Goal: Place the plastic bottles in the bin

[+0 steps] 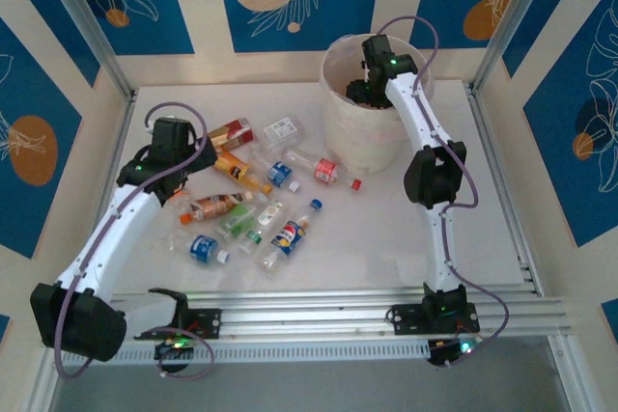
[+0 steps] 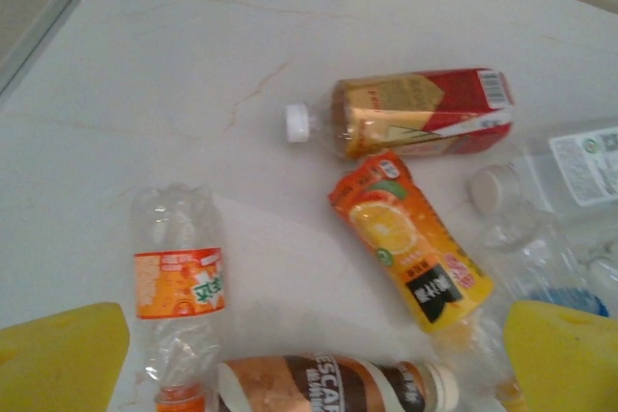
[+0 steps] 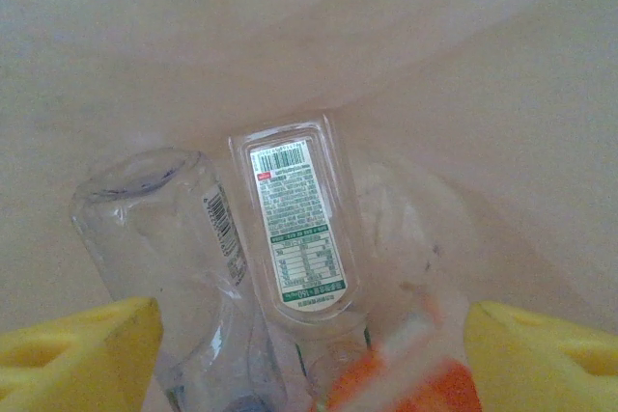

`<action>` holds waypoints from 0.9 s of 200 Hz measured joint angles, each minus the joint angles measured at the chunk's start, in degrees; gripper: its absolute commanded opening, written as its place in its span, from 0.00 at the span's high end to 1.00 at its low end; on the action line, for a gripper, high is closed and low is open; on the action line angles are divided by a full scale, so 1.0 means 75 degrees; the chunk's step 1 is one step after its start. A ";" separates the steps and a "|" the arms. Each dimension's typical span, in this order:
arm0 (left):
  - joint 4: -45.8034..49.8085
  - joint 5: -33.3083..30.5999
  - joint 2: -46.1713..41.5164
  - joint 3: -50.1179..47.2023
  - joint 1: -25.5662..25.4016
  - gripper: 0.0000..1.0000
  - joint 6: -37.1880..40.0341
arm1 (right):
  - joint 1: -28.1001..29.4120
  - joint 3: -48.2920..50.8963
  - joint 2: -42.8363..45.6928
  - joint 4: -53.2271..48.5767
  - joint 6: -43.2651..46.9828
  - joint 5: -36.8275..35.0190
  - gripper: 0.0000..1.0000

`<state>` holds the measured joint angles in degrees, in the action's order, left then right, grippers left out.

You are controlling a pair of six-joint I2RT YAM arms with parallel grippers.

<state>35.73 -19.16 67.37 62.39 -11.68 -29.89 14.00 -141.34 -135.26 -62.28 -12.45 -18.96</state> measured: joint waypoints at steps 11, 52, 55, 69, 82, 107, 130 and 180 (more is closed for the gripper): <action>-0.0003 0.0108 0.0000 -0.0122 0.0268 0.01 -0.0015 | 0.0000 -0.0038 0.0000 -0.0017 0.0006 0.0003 0.11; -0.0070 0.0801 0.0353 -0.0606 0.1314 0.00 -0.0055 | 0.0020 -0.0055 0.0041 -0.0012 -0.0020 0.0041 0.01; -0.0090 0.0851 0.0405 -0.0638 0.1381 0.00 -0.0061 | 0.0029 -0.0055 0.0050 -0.0012 -0.0020 0.0044 0.01; -0.0140 0.1052 0.0627 -0.0720 0.1568 0.00 -0.0079 | 0.0055 -0.0055 0.0166 -0.0012 -0.0017 0.0038 0.01; -0.0239 0.1224 0.0857 -0.0761 0.1696 0.00 -0.0076 | 0.0082 -0.0055 0.0329 -0.0009 -0.0017 0.0017 0.01; -0.0481 0.1530 0.1346 -0.0769 0.1950 0.02 -0.0073 | 0.0166 -0.0055 0.0775 0.0015 -0.0017 -0.0058 0.01; -0.0682 0.1760 0.1798 -0.0769 0.2177 0.06 -0.0035 | 0.0318 -0.0052 0.1250 0.0061 -0.0009 -0.0210 0.01; -0.0988 0.2040 0.2579 -0.0769 0.2582 0.10 0.0009 | 0.0714 0.0391 0.2171 0.0361 0.0015 -0.0720 0.01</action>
<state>28.32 -3.86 86.72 56.62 7.68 -29.82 19.35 -138.41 -118.98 -59.57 -12.34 -24.36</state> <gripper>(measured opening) 0.901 0.992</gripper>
